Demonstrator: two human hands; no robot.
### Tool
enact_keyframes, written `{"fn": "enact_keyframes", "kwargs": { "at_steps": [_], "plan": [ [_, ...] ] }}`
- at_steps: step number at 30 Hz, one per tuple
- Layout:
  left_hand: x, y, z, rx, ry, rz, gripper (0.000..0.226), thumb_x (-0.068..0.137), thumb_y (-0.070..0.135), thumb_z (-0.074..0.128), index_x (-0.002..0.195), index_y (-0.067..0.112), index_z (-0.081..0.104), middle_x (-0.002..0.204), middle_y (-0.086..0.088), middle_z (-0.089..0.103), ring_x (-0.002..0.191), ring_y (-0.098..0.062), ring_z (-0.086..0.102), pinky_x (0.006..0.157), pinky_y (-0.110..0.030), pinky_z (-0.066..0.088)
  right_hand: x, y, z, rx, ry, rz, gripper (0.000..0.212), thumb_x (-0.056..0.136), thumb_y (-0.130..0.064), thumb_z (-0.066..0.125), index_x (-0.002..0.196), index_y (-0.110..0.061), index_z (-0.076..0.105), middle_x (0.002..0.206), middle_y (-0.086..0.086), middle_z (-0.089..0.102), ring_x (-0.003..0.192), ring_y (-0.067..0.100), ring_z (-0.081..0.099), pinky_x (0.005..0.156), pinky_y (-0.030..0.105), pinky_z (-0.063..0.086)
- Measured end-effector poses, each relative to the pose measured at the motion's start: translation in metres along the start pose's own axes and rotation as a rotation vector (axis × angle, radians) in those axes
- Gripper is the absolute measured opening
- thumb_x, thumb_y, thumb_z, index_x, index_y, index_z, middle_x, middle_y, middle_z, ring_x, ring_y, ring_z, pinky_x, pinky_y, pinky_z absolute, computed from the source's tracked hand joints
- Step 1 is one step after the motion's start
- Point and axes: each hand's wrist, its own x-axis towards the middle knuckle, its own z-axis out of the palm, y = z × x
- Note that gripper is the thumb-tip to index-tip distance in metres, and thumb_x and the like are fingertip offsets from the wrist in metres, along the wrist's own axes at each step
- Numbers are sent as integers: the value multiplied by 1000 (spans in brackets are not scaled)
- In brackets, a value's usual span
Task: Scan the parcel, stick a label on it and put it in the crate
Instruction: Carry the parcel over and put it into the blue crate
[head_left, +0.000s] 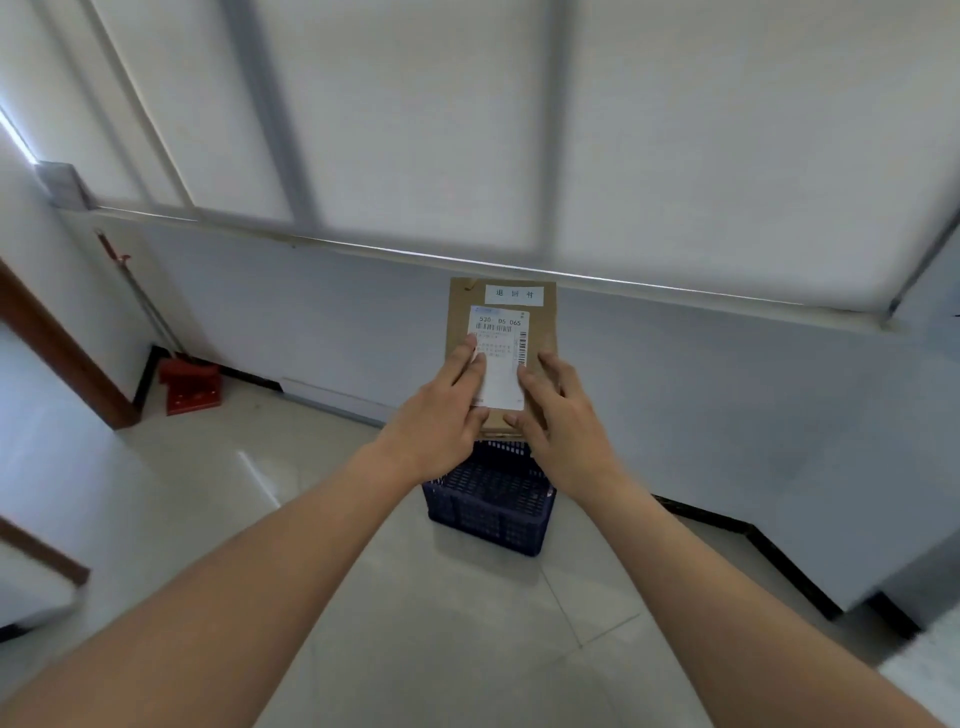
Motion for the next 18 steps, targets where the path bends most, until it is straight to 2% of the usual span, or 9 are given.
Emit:
{"fn": "enact_keyframes", "kwargs": {
  "at_steps": [10, 15, 18],
  "plan": [
    [92, -123, 37, -47, -66, -39, 70, 99, 18, 60, 158, 3, 26, 170, -6, 10, 146, -32, 37, 113, -37, 41, 118, 42, 94, -61, -104, 63, 63, 102, -23, 67, 157, -7, 42, 167, 7, 25, 149, 32, 35, 119, 50, 41],
    [134, -204, 67, -81, -137, 3, 70, 98, 17, 63, 155, -4, 28, 169, -13, 16, 151, -34, 27, 119, -45, 35, 164, 60, 158, -111, -113, 156, 62, 100, -19, 70, 154, -2, 46, 166, 12, 30, 149, 33, 38, 118, 48, 43],
    [156, -253, 82, -124, -200, 29, 72, 99, 17, 62, 157, -4, 24, 169, -13, 13, 153, -33, 20, 120, -45, 33, 189, 64, 197, -116, -124, 232, 63, 99, -20, 71, 154, -4, 46, 166, 9, 29, 149, 35, 37, 117, 52, 44]
  ]
}}
